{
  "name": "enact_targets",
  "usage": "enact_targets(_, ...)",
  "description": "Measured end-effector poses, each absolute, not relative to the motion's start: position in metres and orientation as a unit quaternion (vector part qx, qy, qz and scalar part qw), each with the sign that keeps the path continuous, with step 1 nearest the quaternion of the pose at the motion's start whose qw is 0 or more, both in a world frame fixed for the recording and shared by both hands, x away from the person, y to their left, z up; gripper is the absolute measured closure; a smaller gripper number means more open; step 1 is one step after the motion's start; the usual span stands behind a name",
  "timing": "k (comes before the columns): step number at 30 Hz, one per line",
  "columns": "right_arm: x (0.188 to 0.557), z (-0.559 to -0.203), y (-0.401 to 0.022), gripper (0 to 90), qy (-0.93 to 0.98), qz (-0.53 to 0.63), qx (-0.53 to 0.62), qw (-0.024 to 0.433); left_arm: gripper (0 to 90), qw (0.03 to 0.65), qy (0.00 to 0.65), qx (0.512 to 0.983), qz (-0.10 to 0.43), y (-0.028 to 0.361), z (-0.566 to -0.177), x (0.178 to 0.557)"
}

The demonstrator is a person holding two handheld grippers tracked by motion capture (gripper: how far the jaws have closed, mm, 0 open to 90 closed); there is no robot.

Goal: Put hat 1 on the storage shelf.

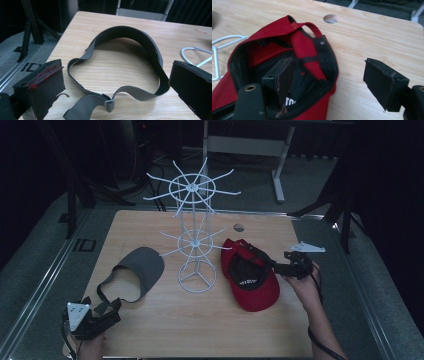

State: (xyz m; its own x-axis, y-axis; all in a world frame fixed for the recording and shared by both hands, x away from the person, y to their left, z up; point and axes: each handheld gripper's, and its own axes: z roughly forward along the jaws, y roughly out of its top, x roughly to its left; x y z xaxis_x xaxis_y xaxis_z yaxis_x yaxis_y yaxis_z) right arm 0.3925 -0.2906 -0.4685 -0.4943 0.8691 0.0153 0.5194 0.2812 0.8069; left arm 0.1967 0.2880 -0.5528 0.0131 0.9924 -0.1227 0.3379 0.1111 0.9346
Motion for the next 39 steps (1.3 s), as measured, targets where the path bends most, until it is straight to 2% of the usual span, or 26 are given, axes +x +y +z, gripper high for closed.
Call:
enact_targets(6, 0.409, -0.477, -0.273, 25.6, 0.786, 0.377, 0.438, 0.217, 0.2, 0.444, 0.595, 0.562, 0.364, 0.288, -0.553, 0.197)
enact_targets(12, 0.425, -0.487, -0.262, 31.3, 0.8, 0.358, 0.43, 0.215, 0.2, 0.45, 0.599, 0.558, 0.357, 0.29, -0.553, 0.197)
enact_targets(23, 0.453, -0.512, -0.255, 28.4, 0.814, 0.322, 0.441, 0.196, 0.2, 0.452, 0.598, 0.562, 0.351, 0.289, -0.555, 0.198)
enact_targets(31, 0.456, -0.526, -0.246, 29.0, 0.834, 0.296, 0.425, 0.188, 0.2, 0.453, 0.6, 0.559, 0.349, 0.29, -0.555, 0.198)
enact_targets(39, 0.461, -0.536, -0.244, 43.3, 0.849, 0.25, 0.423, 0.192, 0.2, 0.452, 0.601, 0.562, 0.345, 0.29, -0.556, 0.199)
